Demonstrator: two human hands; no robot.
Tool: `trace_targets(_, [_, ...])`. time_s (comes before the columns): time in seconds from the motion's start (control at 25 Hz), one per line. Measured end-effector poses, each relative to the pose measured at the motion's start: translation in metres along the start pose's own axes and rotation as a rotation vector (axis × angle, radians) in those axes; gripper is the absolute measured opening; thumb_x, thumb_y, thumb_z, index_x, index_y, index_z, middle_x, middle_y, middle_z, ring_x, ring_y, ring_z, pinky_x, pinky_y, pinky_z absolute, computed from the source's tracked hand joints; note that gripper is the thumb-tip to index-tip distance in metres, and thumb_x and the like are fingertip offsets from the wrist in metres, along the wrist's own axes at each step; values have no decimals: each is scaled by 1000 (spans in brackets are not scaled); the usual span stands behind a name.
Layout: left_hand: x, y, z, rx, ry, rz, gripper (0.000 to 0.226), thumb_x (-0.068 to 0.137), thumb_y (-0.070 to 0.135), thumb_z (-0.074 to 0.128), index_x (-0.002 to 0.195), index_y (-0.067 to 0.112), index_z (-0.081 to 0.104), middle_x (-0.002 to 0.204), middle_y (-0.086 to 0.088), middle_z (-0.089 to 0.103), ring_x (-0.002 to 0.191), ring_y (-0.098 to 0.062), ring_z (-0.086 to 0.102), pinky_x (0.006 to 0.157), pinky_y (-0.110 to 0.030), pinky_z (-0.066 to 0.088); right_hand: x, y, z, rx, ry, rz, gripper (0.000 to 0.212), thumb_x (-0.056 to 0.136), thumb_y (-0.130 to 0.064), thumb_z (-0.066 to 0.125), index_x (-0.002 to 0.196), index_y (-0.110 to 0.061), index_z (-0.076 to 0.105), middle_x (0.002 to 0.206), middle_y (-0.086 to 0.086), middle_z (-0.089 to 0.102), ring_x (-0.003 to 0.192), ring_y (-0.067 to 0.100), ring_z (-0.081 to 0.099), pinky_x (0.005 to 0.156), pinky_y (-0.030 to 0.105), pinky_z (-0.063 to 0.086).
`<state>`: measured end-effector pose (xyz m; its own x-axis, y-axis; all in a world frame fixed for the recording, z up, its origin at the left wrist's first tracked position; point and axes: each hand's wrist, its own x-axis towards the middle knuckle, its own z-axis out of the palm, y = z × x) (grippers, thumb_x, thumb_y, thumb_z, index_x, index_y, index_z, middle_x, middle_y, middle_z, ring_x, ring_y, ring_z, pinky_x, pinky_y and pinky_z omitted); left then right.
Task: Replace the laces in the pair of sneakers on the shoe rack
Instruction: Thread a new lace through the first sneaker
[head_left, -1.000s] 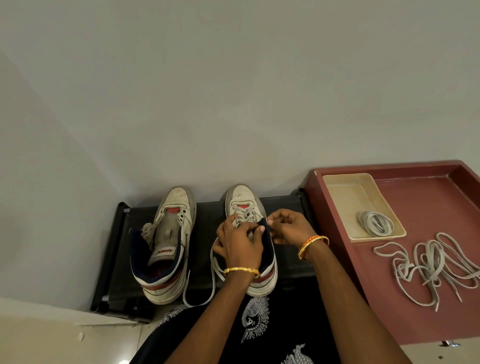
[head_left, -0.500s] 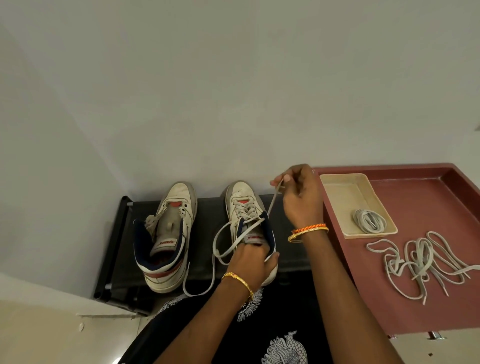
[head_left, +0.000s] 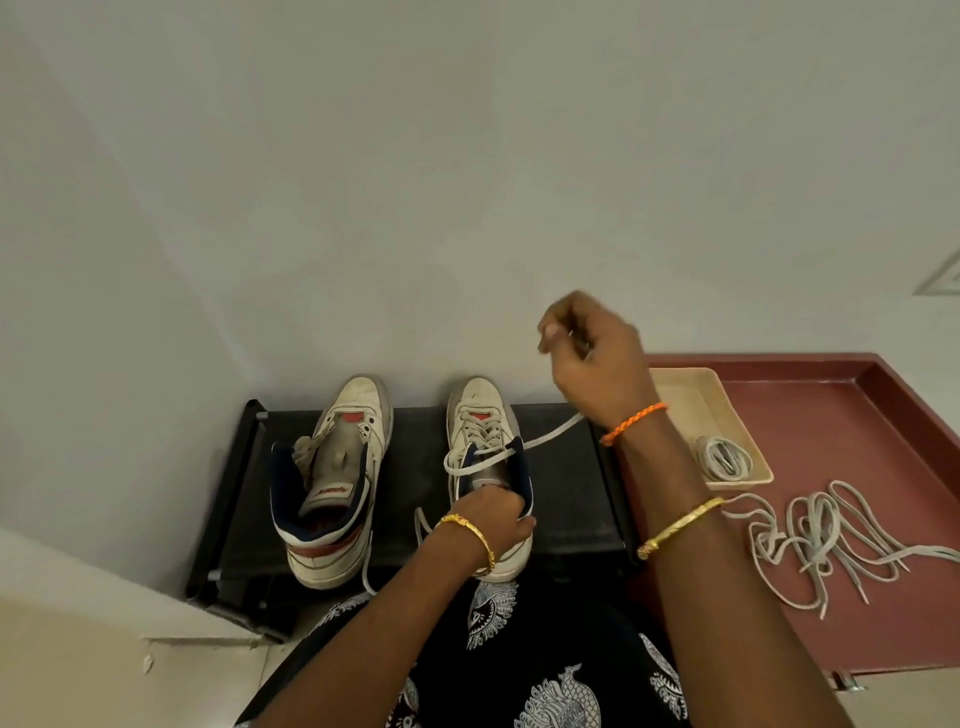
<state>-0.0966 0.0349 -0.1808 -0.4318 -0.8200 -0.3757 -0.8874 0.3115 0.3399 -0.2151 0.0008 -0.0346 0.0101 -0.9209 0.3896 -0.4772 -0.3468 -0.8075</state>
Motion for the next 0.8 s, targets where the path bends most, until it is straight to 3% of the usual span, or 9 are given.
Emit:
trace_targets(0.08, [-5, -9, -1, -30, 4, 0, 40, 97, 35, 41, 108, 2, 61, 112, -16, 61, 106, -32, 56, 88, -37, 43, -16, 47, 22, -224, -263, 224, 16, 87, -8, 52, 81, -18, 63, 88, -1, 67, 82, 2, 59, 80, 27, 48])
trace_targets(0.12, [-7, -11, -1, -46, 8, -1, 40, 97, 35, 41, 108, 2, 61, 111, -17, 61, 105, -32, 57, 86, -37, 43, -27, 67, 33, -283, -376, 313, 16, 88, -9, 52, 87, -17, 66, 98, 3, 69, 94, 12, 62, 88, 32, 49])
trace_targets(0.2, [-10, -10, 0, -67, 26, 2, 40, 98, 35, 41, 111, 4, 61, 112, -17, 60, 105, -33, 56, 84, -35, 43, -47, 89, 48, -352, -469, 425, 21, 90, -10, 52, 102, -12, 69, 108, 13, 68, 102, 28, 62, 89, 34, 49])
trace_targets(0.4, [-13, -7, 0, -101, 36, -11, 39, 98, 35, 41, 116, 5, 60, 113, -20, 60, 106, -34, 55, 83, -33, 41, -58, 83, 48, -493, -216, 369, 24, 86, -6, 50, 96, -10, 71, 94, 17, 67, 100, 32, 54, 75, 35, 48])
trace_targets(0.6, [-8, -6, -2, -119, -17, -34, 39, 98, 34, 41, 111, 3, 61, 112, -20, 60, 106, -34, 55, 87, -35, 41, -40, 43, 20, -462, 48, 145, 22, 87, 4, 49, 94, -2, 69, 91, 16, 65, 93, 32, 53, 76, 39, 48])
trace_targets(0.8, [-3, -7, 0, -115, -41, -57, 40, 98, 35, 39, 115, 5, 60, 115, -17, 60, 108, -31, 55, 92, -36, 42, -47, 27, 17, -388, 99, 47, 21, 89, 3, 52, 94, -2, 71, 94, 14, 68, 94, 31, 54, 76, 39, 49])
